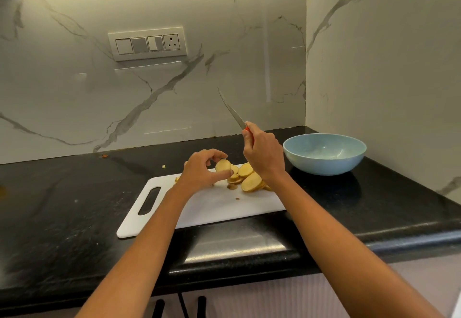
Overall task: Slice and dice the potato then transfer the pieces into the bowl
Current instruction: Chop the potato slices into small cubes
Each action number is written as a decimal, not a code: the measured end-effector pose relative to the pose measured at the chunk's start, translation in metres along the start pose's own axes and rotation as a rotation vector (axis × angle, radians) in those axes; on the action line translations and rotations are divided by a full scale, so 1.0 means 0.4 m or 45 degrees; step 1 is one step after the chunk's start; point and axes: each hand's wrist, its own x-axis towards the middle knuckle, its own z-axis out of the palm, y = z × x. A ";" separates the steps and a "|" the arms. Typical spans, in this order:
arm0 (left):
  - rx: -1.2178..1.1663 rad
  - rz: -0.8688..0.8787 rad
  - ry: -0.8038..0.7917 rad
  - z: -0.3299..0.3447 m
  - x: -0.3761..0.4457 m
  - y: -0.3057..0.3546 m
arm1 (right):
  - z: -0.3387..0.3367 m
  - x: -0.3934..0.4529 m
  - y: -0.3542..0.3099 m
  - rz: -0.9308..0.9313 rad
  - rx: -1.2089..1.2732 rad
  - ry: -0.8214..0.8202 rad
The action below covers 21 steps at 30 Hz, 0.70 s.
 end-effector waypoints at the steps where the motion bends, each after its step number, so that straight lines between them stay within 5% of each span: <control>1: 0.006 0.043 0.064 -0.006 -0.013 0.004 | -0.002 -0.002 -0.002 0.005 -0.005 -0.007; 11: 0.023 -0.162 -0.107 -0.044 -0.184 0.004 | -0.053 -0.061 -0.030 0.173 -0.156 -0.146; 21: -0.125 -0.273 -0.130 -0.056 -0.210 0.004 | -0.096 -0.216 -0.172 0.257 -0.337 -0.601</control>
